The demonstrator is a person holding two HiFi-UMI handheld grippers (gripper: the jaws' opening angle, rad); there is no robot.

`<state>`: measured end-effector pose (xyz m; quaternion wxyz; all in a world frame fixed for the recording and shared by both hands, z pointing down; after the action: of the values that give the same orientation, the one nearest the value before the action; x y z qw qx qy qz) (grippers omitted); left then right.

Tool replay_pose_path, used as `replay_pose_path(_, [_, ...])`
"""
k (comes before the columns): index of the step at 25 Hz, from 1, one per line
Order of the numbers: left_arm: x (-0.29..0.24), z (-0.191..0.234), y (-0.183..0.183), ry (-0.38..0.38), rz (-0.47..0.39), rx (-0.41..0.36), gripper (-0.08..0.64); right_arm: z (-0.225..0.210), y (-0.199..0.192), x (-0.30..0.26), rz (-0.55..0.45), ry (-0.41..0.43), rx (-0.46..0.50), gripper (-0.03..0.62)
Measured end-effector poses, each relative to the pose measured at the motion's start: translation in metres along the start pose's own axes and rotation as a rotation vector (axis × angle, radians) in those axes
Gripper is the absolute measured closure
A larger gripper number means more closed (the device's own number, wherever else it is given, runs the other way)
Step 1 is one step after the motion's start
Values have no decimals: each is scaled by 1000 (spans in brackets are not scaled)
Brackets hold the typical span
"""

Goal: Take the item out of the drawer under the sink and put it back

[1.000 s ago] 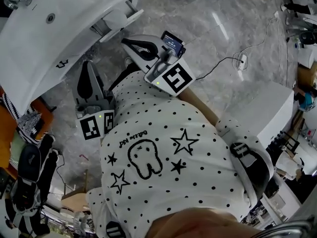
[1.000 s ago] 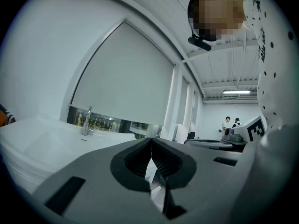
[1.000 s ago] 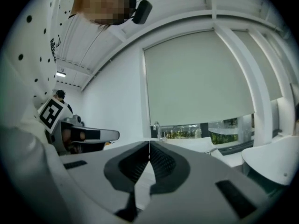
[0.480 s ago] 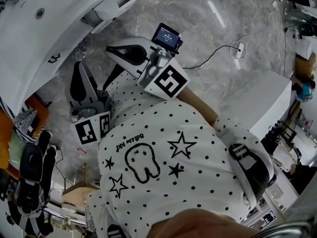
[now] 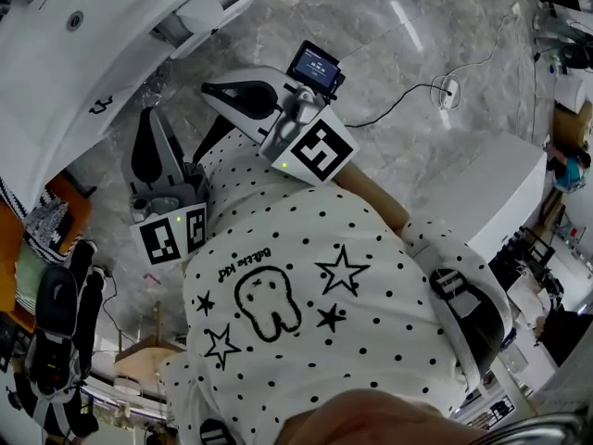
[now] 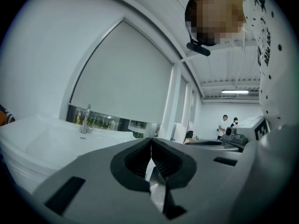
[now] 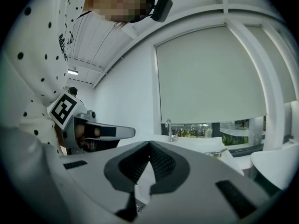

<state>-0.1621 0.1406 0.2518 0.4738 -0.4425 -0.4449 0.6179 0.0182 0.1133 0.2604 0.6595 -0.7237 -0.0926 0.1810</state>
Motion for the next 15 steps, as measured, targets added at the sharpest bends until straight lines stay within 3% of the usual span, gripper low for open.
replay_pose_path(15, [-1, -3, 0, -24, 0, -2, 555, -1, -2, 3, -7, -23, -22, 580])
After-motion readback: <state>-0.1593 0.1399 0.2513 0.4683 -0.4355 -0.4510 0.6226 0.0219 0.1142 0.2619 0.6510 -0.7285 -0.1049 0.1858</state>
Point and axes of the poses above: the fingertips, and each gripper's own axes: x backward along the fingers, z to its left, y out of its top, the point moved 9 cm from there along x, backward along the fingers, and after that the axes turned 11 degrees about y, right-handed, at the moved point
